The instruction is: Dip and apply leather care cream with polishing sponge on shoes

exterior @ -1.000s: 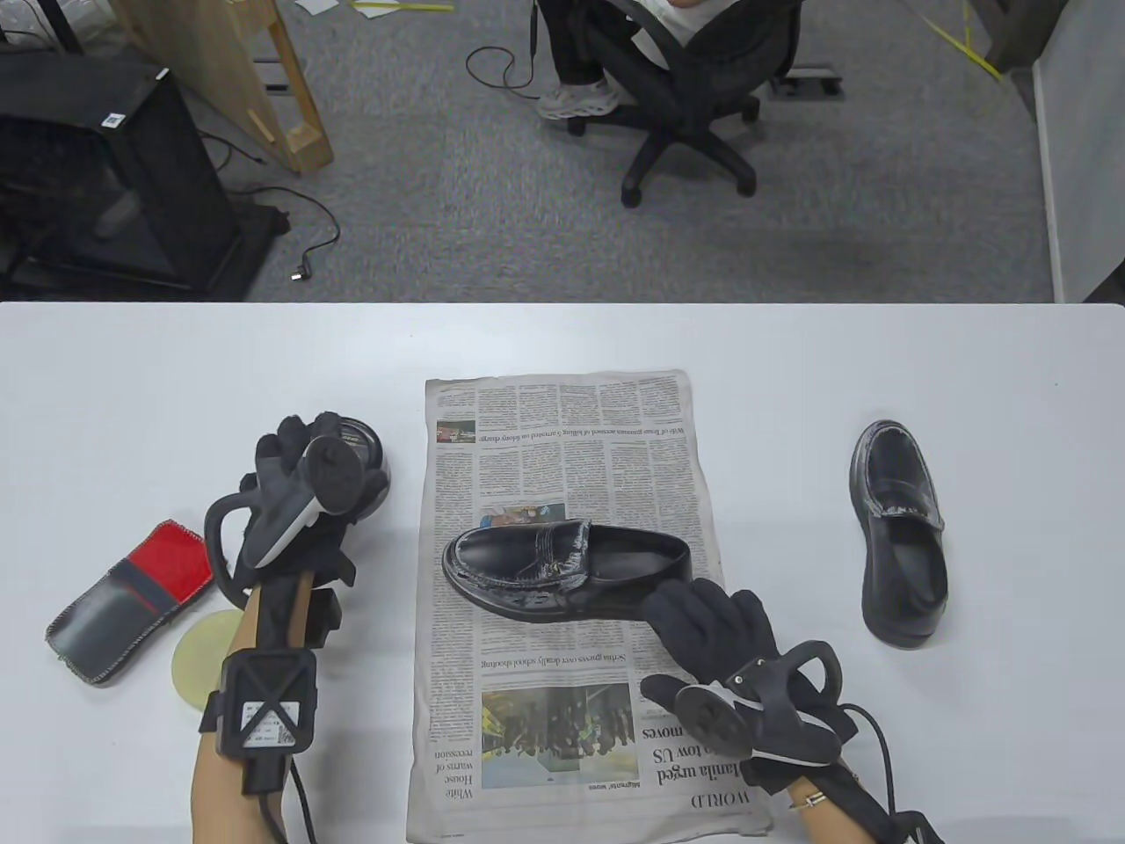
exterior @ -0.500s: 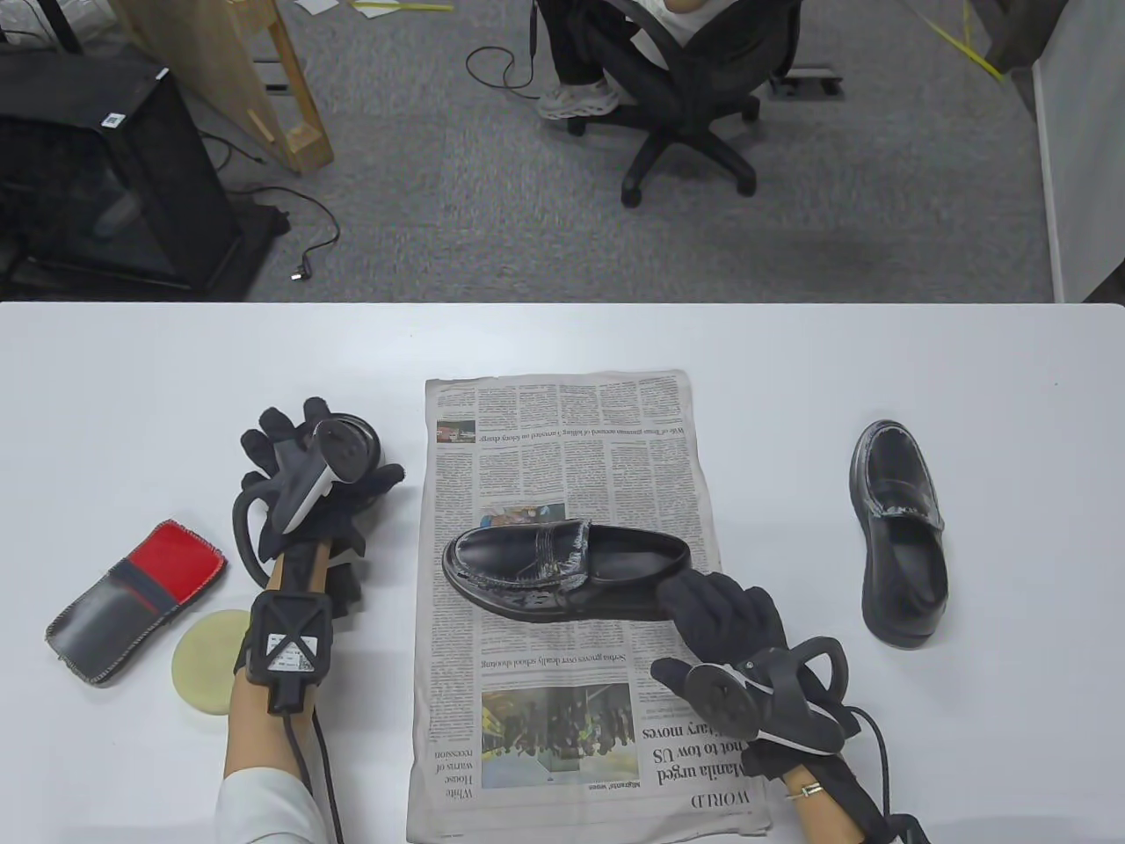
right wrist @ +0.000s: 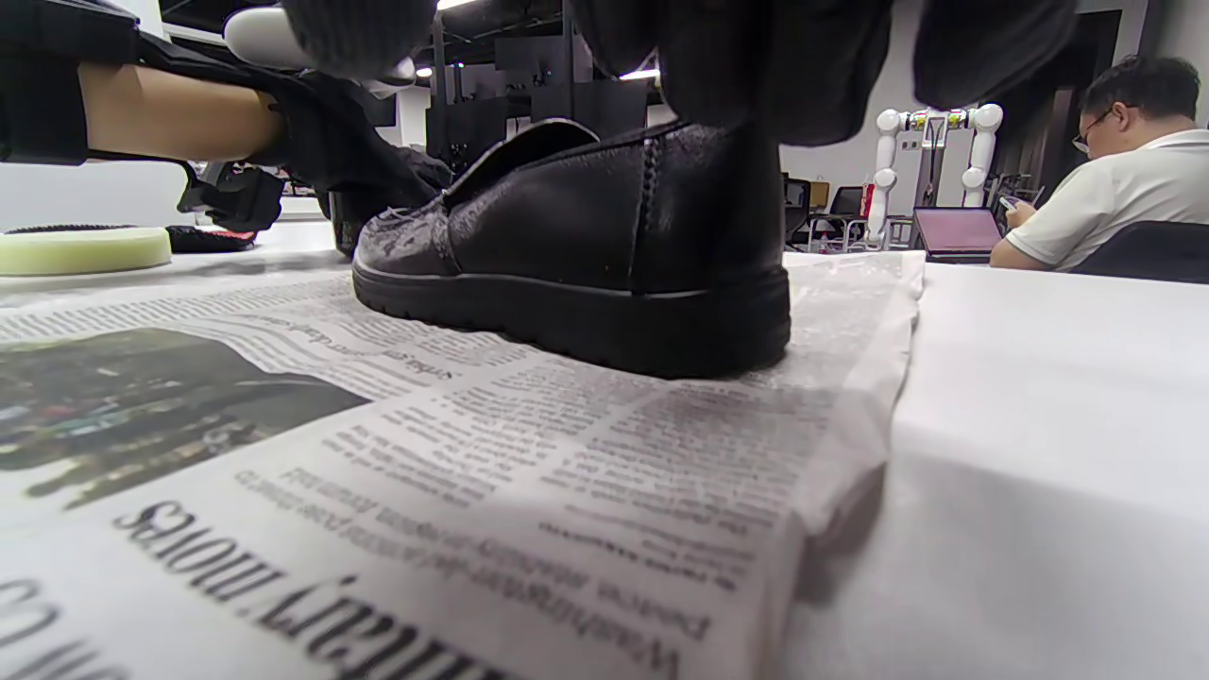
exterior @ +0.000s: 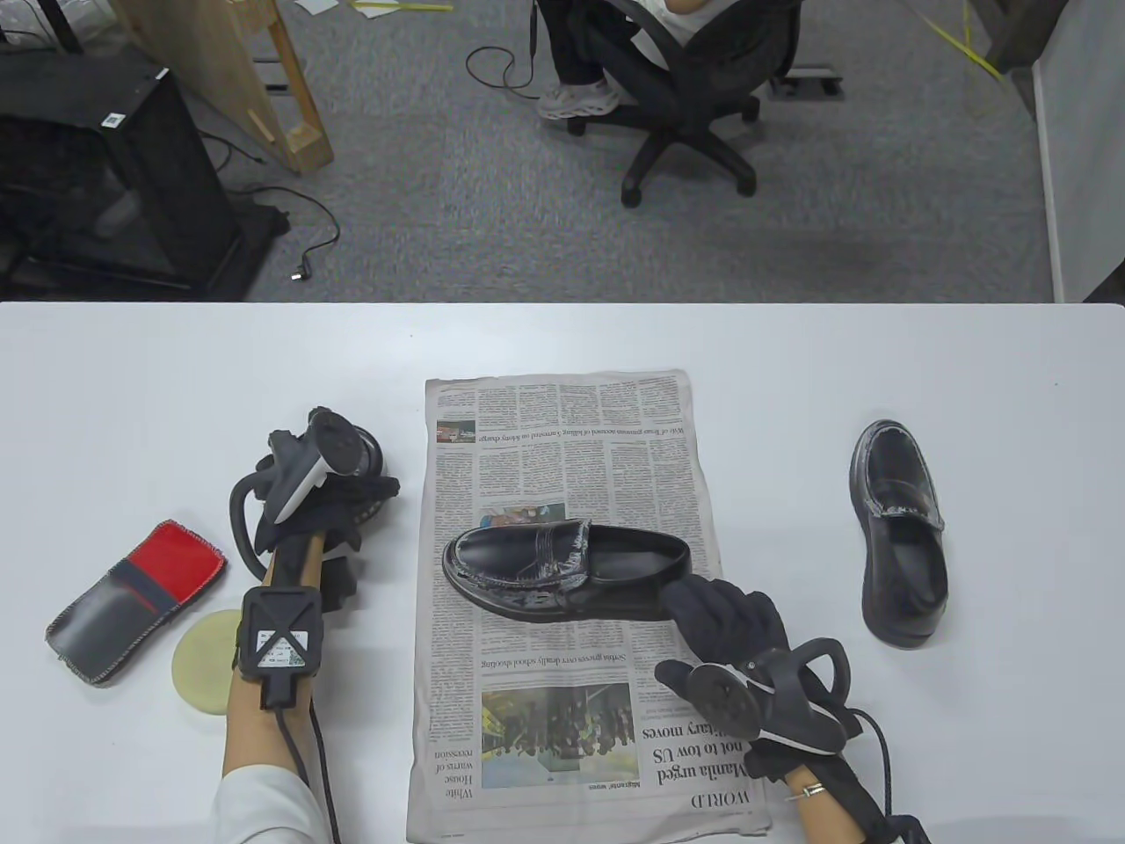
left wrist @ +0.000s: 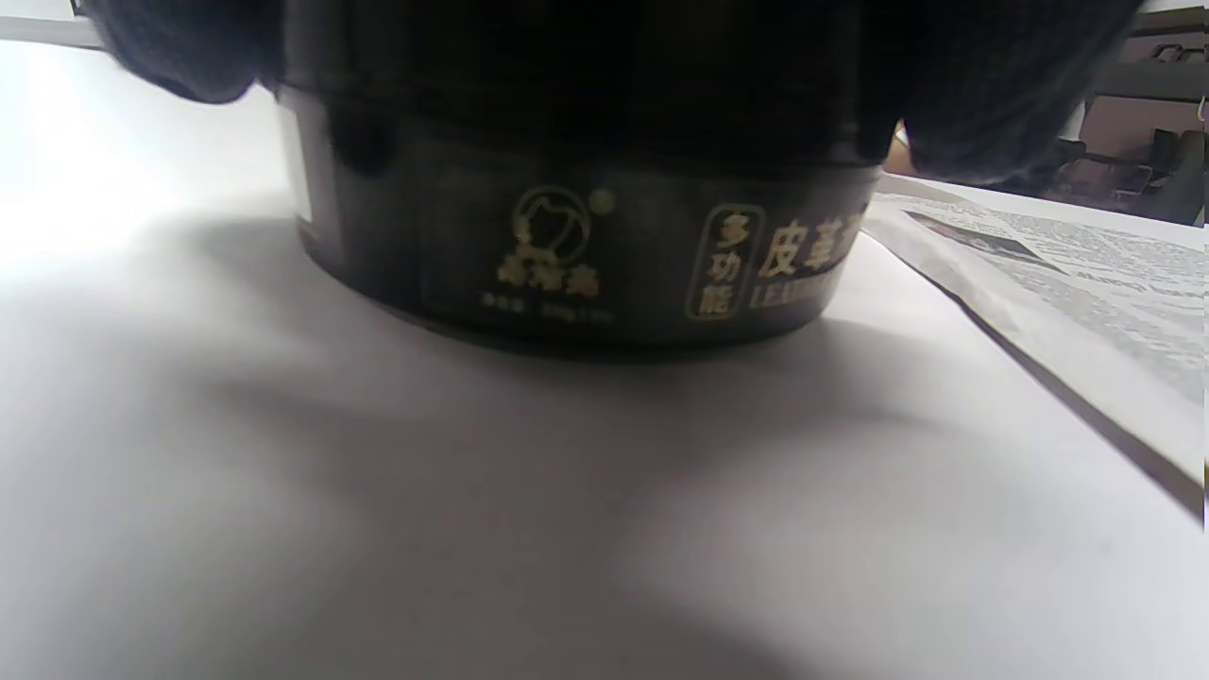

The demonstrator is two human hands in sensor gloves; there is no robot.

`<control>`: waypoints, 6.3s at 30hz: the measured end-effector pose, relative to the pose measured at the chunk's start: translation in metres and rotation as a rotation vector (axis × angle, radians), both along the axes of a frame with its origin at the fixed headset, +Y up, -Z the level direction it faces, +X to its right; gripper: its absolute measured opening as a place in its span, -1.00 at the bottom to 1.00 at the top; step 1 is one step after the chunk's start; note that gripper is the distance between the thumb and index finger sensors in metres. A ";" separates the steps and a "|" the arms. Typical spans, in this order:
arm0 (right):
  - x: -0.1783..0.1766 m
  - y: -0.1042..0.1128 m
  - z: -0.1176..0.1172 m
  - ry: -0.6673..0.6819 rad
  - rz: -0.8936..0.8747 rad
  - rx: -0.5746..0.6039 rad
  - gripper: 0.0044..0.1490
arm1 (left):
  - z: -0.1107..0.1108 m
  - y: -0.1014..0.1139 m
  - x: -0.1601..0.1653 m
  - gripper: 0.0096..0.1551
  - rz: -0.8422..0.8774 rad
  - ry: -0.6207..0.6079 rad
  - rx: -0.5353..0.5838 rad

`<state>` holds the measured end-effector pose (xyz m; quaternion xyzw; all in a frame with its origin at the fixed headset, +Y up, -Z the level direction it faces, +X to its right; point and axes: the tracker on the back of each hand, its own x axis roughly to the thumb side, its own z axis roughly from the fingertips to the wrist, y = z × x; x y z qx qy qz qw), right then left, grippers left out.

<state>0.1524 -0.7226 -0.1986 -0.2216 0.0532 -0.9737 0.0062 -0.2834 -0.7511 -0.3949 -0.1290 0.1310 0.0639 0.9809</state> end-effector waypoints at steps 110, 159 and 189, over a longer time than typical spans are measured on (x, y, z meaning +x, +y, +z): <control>-0.110 0.007 0.013 0.273 -0.133 -0.294 -0.26 | 0.196 -0.033 0.168 0.30 0.182 -0.722 -0.226; 0.036 0.024 -0.024 -0.508 0.027 -0.262 0.56 | 0.195 -0.035 0.168 0.29 0.190 -0.713 -0.242; -0.034 0.016 -0.008 -0.025 -0.124 -0.333 0.21 | 0.183 0.040 0.060 0.15 -0.179 -0.200 0.121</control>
